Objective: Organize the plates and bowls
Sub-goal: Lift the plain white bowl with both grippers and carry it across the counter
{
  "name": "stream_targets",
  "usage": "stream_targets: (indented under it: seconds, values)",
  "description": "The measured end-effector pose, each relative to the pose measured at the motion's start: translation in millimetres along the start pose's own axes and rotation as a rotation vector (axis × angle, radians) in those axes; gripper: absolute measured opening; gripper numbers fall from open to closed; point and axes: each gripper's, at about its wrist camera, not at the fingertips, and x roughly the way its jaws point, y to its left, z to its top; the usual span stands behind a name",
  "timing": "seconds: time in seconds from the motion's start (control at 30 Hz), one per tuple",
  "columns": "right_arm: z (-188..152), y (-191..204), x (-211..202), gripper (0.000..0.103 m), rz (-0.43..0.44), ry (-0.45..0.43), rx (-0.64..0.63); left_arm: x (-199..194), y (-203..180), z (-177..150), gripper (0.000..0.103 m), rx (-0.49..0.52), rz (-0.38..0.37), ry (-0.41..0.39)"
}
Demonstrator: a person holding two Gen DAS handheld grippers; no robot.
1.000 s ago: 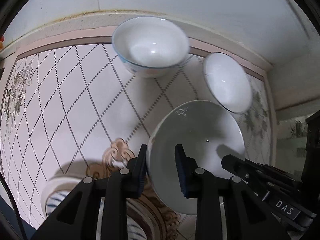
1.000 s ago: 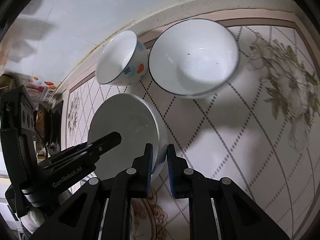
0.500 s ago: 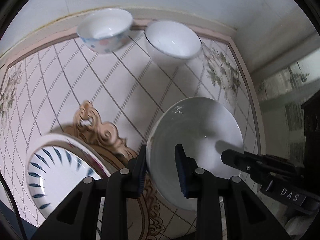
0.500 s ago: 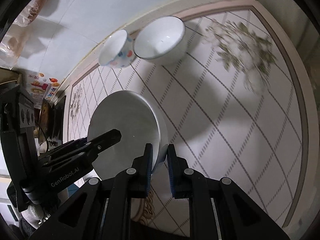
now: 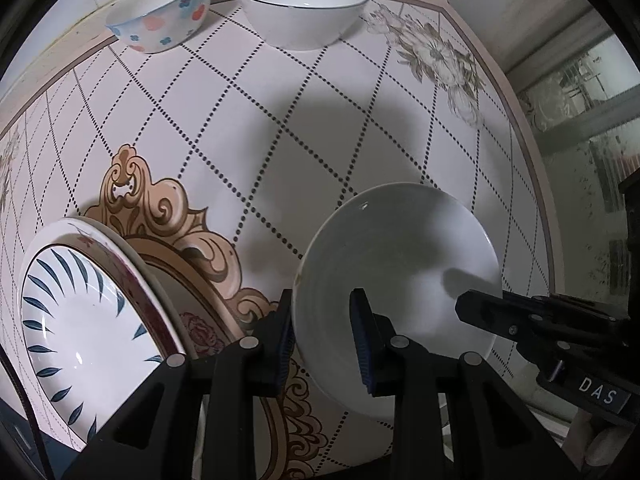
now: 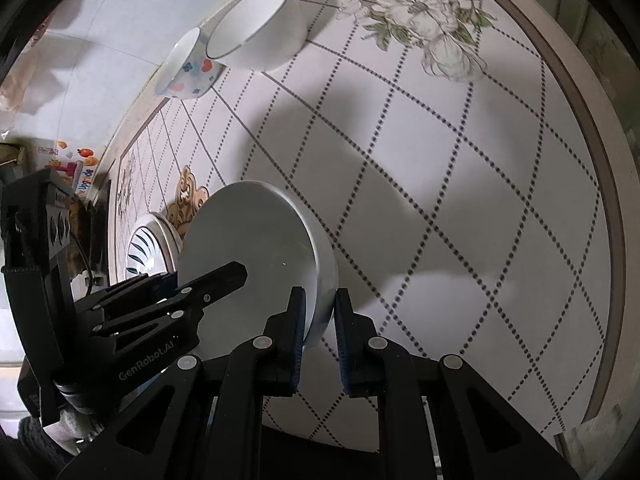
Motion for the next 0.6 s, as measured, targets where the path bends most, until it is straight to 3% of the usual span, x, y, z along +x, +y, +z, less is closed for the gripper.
stream_targets:
  seconds: [0.6]
  values:
    - [1.7, -6.8, 3.5, 0.016, 0.002, 0.035, 0.000, 21.0, -10.1, -0.4, 0.024, -0.012, -0.006, 0.072]
